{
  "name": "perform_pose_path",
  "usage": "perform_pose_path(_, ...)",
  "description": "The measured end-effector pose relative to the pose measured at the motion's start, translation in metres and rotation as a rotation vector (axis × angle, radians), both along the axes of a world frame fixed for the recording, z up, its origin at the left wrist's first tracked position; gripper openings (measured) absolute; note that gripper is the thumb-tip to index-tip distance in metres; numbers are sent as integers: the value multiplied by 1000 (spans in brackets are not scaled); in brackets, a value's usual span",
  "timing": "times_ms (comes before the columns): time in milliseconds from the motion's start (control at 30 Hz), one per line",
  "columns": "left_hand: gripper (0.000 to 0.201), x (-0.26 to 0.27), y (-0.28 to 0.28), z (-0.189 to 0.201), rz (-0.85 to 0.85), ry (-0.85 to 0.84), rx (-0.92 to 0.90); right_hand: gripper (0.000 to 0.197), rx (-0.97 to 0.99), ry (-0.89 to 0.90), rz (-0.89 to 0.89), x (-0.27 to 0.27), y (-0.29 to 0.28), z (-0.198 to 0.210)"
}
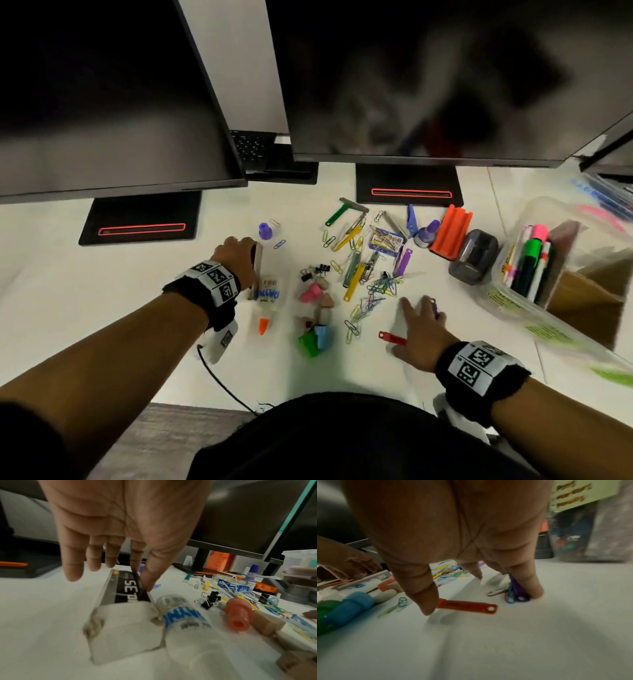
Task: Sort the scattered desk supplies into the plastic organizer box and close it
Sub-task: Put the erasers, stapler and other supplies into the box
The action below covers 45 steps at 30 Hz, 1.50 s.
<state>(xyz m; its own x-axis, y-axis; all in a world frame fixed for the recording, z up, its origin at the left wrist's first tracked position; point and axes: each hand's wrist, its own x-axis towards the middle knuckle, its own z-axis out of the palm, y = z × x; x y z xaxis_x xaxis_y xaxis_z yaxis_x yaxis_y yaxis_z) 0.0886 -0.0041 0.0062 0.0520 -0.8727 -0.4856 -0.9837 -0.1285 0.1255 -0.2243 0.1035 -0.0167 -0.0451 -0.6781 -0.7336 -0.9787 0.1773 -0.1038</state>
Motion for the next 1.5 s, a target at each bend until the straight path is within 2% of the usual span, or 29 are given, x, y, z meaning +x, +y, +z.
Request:
perform_pose_path(100,38,-6,3,-5,11,74,16,93,-77,-194,85,10,-11,1)
perform_pose_path(200,26,-18,7,-6,-46,111,7,76,-212,-351,183,9,-16,3)
perform_pose_path(267,29,-29,10,-9,-90,137,29,61,-290,-398,328,5,-13,2)
perform_pose_path(367,56,-48,14,-10,-148,189,57,45,-249,-416,589,-4,0,-3)
perform_pose_path(500,58,-71,13,-8,-227,228,64,49,-177,-325,756,-14,8,-12)
perform_pose_path(700,65,-98,0,0,-240,235,46,56,-217,-130,501,-25,-20,-9)
perform_pose_path(800,59,-114,-9,7,-320,265,8,57,-502,-115,356,-21,-35,-4)
perform_pose_path(867,55,-126,-14,12,-385,270,-16,60,-644,-49,155,-19,-47,6)
perform_pose_path(900,53,-132,-16,14,-408,275,-16,65,-653,4,38,-18,-52,12)
perform_pose_path(967,53,-144,-19,16,-456,277,-2,75,-522,82,-177,-18,-61,18)
perform_pose_path(1033,53,-154,-20,17,-489,271,18,77,-412,101,-302,-22,-64,17)
perform_pose_path(1167,46,-171,-12,24,-571,277,15,73,-411,131,-278,-34,-55,7)
perform_pose_path(1267,35,-177,10,29,-767,278,191,60,-436,114,-167,-44,-45,5)
perform_pose_path(1367,48,-172,46,26,-1043,203,443,56,-433,55,-101,-52,-38,3)
perform_pose_path(1433,53,-164,68,19,-1225,120,496,55,-434,27,-65,-55,-34,2)
perform_pose_path(1500,55,-155,80,9,-1306,99,504,53,-449,20,-44,-57,-31,2)
